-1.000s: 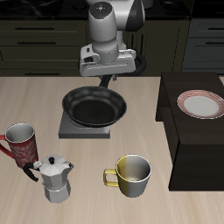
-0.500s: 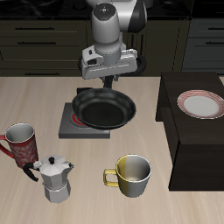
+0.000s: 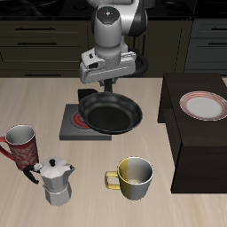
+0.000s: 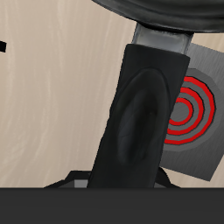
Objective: Place the frying pan on the top layer of the shelf
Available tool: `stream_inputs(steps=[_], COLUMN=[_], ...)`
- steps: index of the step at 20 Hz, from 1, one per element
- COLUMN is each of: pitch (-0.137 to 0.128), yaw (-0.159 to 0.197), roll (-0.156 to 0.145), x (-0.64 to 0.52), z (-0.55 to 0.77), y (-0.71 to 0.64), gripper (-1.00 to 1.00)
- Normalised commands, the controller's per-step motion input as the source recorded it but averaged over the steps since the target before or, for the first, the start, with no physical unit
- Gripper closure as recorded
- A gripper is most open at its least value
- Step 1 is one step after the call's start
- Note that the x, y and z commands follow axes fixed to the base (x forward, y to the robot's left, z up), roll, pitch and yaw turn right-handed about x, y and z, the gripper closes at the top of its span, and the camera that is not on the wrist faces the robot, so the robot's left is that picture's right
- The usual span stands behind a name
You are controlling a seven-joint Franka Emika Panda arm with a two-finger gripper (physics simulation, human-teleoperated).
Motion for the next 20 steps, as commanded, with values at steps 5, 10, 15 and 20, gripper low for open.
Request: stream_inputs(steps=[5, 10, 15, 20], pitch=[-0.006, -0.012, -0.023, -0.010], yaw=[0.111, 0.110, 0.070, 0.007], roll=[-0.028, -0.001, -0.003, 0.017], x=[0.04, 0.02, -0.02, 0.01], z=[-0.04, 0.00, 0.06, 0.07], y=[-0.10, 0.05, 0.07, 0.06], gripper=[1.00, 1.00, 1.00, 1.00])
